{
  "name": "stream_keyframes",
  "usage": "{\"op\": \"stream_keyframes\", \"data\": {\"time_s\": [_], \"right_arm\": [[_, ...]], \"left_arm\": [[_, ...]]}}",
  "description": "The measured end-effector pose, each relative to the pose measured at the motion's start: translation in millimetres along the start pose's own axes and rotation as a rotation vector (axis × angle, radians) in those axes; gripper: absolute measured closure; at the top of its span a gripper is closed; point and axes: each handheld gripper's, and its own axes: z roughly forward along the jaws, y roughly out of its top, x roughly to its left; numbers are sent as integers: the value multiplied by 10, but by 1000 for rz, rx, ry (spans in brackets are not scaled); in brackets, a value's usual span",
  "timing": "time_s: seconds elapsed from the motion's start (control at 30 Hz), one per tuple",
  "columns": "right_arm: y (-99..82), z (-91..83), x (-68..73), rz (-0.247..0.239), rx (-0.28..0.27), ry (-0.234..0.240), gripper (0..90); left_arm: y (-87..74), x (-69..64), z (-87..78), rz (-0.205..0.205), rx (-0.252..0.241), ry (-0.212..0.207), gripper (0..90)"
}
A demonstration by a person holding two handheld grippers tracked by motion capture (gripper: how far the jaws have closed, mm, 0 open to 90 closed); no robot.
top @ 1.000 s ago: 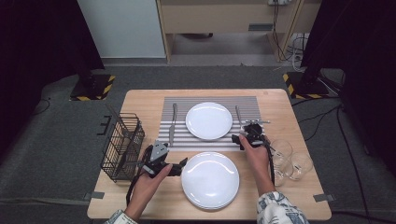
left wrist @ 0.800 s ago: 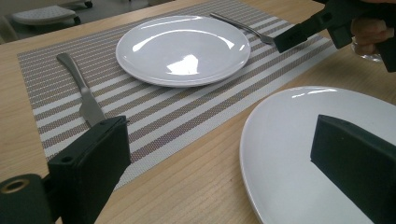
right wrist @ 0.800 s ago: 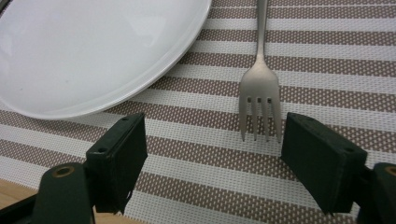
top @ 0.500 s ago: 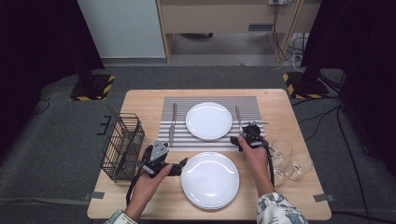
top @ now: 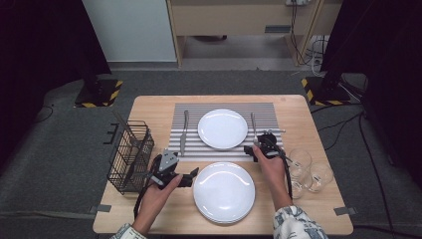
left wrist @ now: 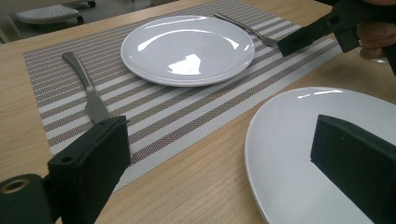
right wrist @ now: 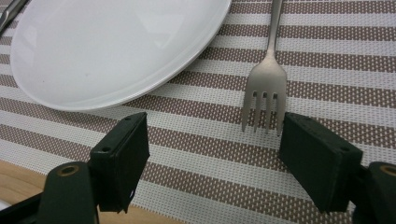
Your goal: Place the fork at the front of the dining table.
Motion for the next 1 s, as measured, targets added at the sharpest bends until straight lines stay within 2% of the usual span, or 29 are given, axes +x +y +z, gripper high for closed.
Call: {"op": "stream_keyframes", "data": {"time_s": [0.17, 0.47, 0.57, 0.83, 0.87, 0.93, 1.0], "right_arm": [[11, -17, -2, -1, -8, 1, 211], [78, -161, -39, -7, -66, -22, 144], [80, -184, -49, -4, -68, -22, 128], [110, -373, -42, -28, -110, -43, 76], [130, -449, -31, -44, -129, -52, 71], [142, -489, -30, -47, -138, -53, 67], [172, -613, -41, -54, -168, -53, 64]], "left_arm": [[-1, 10, -4, -3, -1, 2, 44], [-13, 37, -7, -9, 3, 10, 43], [-16, 43, -8, -11, 3, 11, 43], [-38, 80, -7, -22, 6, 21, 41], [-43, 91, -10, -24, 6, 24, 41], [-46, 97, -12, -26, 5, 25, 40], [-53, 114, -15, -32, 9, 33, 37]]}}
